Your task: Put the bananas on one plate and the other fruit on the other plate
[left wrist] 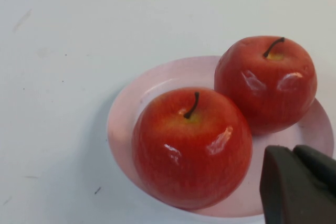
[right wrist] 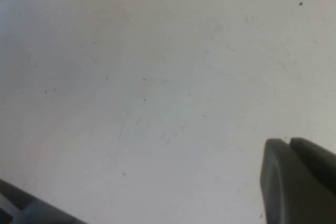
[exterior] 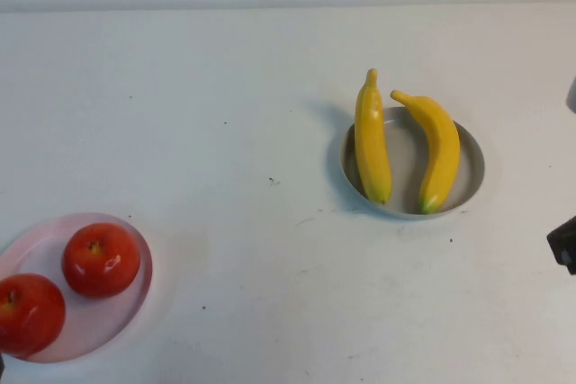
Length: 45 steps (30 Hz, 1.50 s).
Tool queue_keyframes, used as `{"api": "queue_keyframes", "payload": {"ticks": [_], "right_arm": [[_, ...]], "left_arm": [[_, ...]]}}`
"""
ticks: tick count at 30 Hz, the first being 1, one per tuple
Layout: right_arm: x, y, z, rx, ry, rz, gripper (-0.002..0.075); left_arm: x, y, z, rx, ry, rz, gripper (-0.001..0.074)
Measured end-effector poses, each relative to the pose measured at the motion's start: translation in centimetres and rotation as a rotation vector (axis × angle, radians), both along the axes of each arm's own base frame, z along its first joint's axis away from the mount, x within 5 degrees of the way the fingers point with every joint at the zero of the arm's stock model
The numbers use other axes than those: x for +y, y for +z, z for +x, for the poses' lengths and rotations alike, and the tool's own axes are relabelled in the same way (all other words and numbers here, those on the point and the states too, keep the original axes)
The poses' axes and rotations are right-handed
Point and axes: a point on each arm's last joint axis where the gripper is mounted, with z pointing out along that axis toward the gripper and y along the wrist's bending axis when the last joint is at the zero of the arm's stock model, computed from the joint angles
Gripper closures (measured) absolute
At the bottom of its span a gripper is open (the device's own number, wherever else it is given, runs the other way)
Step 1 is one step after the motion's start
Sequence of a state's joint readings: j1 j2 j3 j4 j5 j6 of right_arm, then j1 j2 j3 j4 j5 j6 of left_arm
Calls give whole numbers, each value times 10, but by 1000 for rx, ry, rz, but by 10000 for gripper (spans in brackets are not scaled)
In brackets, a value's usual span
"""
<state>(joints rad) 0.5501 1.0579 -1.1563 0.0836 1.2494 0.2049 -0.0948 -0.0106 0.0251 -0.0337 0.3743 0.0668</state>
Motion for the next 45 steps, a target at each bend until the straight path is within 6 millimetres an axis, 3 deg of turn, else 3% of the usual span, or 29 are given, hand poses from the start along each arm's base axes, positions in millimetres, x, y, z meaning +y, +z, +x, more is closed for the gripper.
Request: {"api": "queue_keyframes", "payload": {"ticks": [5, 9, 15, 20, 28, 32, 37, 45], "right_arm": [[-11, 4, -15, -64, 48, -18, 741], [-19, -8, -23, -151, 38, 19, 741], [-48, -56, -30, -456, -68, 88, 741], [-80, -102, -52, -729, -251, 78, 741], [-96, -160, -82, -974, -431, 128, 741], [-97, -179, -87, -1000, -447, 147, 742], [-97, -182, -92, -1017, -440, 155, 742], [-93, -200, -97, -846, -374, 84, 742]], "left_arm": [[0, 0, 0, 0, 0, 0, 740], [0, 0, 0, 0, 0, 0, 740], [0, 0, 0, 0, 0, 0, 740], [0, 0, 0, 0, 0, 0, 740], [0, 0, 0, 0, 0, 0, 740], [0, 0, 0, 0, 0, 0, 740], [0, 0, 0, 0, 0, 0, 740], [0, 0, 0, -2, 0, 0, 740]]}}
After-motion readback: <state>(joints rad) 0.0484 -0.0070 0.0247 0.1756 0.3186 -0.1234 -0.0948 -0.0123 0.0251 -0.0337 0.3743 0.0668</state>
